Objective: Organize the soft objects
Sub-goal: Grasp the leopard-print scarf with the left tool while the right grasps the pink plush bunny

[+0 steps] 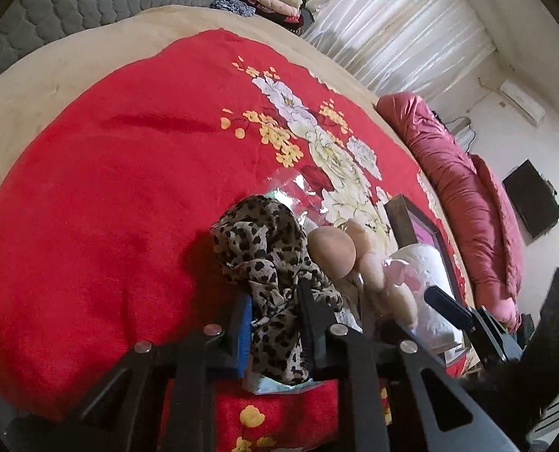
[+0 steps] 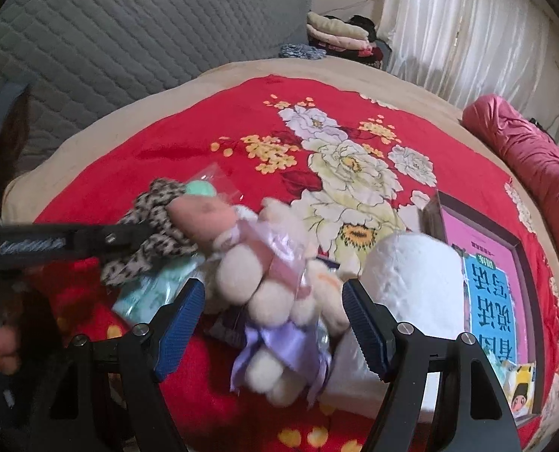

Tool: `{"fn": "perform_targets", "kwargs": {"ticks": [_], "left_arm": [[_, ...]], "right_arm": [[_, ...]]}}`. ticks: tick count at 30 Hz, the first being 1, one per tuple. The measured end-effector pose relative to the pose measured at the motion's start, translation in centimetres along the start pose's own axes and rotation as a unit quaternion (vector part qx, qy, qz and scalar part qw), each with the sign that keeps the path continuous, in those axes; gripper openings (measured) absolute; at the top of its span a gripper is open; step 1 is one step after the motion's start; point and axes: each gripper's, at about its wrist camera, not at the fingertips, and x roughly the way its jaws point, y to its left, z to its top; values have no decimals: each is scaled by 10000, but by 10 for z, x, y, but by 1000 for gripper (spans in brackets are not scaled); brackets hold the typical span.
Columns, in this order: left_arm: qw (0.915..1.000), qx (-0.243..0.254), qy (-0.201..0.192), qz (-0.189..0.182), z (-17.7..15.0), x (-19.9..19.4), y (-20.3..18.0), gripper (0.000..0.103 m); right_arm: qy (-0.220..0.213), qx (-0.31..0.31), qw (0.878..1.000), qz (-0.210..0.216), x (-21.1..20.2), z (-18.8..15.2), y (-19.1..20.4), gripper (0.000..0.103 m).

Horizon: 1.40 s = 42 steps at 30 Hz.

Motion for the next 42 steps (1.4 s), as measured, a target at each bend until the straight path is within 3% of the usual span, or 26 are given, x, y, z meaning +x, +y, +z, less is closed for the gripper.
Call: {"fn": "perform_targets", "kwargs": {"ticks": [10,13,17,20,30,42], "left_arm": [[9995,270,-20,-142,-2,-4,-7,22],[9992,352,4,-163,-5,-5,-10,22],[9993,346,31,-160,-4,-3,-9,22],[9994,319,28,-165,-3,-2,-7,22],[9991,378,-99,-157,-5,-12,-9,22],[9966,648,-501,-59,-13,-42,-23,22]], "right_arm": [[261,-44,9994,-217,41,17,3,77],[216,196,9995,-127,45,17,-5,56],[71,266,9996,9,41,15,-10,37],[-123,377,9992,83,32,13,-15,33],[-548,1113,9912,456,-3,8,-41,32],[-865,1142,9878,609,-42,0,-42,32]]}}
